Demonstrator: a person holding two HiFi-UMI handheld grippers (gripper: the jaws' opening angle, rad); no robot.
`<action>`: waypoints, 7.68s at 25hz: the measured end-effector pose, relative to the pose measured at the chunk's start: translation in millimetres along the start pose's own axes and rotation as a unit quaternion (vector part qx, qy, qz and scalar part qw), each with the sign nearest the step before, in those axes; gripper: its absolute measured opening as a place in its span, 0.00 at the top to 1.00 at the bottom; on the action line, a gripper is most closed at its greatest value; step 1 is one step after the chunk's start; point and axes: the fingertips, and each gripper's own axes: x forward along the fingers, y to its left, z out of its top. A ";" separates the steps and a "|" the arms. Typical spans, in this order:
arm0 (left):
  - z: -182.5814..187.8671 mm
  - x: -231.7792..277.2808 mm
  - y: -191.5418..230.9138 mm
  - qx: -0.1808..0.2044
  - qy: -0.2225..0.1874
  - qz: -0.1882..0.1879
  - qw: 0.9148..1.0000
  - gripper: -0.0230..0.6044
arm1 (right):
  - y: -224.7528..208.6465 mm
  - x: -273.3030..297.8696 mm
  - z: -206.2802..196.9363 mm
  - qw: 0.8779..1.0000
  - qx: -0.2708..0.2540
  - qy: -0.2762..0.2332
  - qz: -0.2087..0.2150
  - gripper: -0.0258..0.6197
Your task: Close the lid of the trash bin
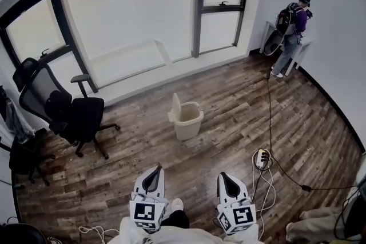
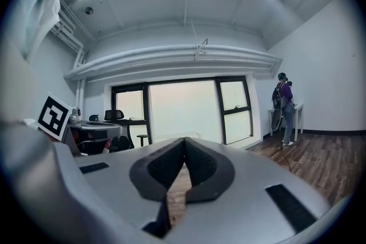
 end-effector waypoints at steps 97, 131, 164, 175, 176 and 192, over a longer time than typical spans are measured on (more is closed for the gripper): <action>-183.5 664.5 264.2 -0.066 0.179 0.061 0.980 0.95 | -270.7 704.8 -126.8 0.984 0.057 0.146 0.083 0.92; -425.5 731.1 236.3 -0.100 0.239 0.051 0.965 0.95 | -334.9 708.2 -317.3 0.976 0.104 0.190 0.013 0.92; -464.7 793.3 174.9 -0.080 0.269 -0.029 0.959 0.95 | -363.8 699.2 -336.9 0.970 0.132 0.203 -0.015 0.92; -487.0 815.2 150.7 -0.069 0.284 -0.054 0.955 0.95 | -376.9 688.3 -346.4 0.967 0.143 0.210 -0.032 0.92; -489.2 816.8 148.6 -0.069 0.285 -0.057 0.954 0.95 | -377.5 687.5 -347.7 0.966 0.144 0.211 -0.033 0.92; -522.1 841.2 123.8 -0.073 0.293 -0.077 0.950 0.95 | -382.1 688.3 -362.5 0.962 0.152 0.224 -0.041 0.92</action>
